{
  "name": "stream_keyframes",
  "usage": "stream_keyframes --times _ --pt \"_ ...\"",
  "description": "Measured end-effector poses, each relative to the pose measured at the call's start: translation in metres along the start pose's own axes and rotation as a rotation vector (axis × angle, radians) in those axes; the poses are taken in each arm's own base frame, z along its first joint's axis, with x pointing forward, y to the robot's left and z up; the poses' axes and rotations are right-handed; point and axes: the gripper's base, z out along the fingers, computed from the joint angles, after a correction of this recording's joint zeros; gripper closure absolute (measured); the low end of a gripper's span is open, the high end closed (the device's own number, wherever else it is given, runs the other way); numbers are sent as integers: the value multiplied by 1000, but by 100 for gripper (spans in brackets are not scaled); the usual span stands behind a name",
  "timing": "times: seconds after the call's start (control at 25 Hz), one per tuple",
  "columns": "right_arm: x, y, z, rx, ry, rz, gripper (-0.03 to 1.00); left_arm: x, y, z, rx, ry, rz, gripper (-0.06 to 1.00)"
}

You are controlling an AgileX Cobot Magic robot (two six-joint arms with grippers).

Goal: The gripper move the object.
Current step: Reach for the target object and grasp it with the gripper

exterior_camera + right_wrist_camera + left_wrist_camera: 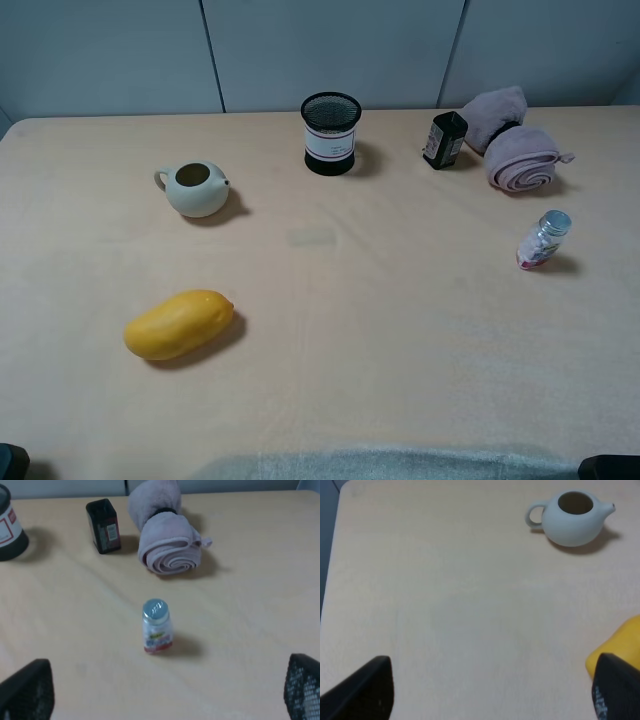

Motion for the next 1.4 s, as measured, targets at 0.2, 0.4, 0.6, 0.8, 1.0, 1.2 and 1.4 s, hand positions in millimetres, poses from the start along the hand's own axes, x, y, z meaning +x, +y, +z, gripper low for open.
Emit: stream_keyframes --times 0.2,0.4,0.6,0.8,1.0,1.2,1.4 --pt "-24 0 16 1 80 7 28 0 0 0 0 0 0 15" --pt "-46 0 38 3 183 8 28 0 0 0 0 0 0 15" --pt "-62 0 69 6 308 8 28 0 0 0 0 0 0 15" --pt "-76 0 101 8 422 9 28 0 0 0 0 0 0 15" --pt "-84 0 132 11 524 21 28 0 0 0 0 0 0 15" --pt "-79 0 161 21 625 44 28 0 0 0 0 0 0 15" --pt "-69 0 185 26 717 65 28 0 0 0 0 0 0 15"
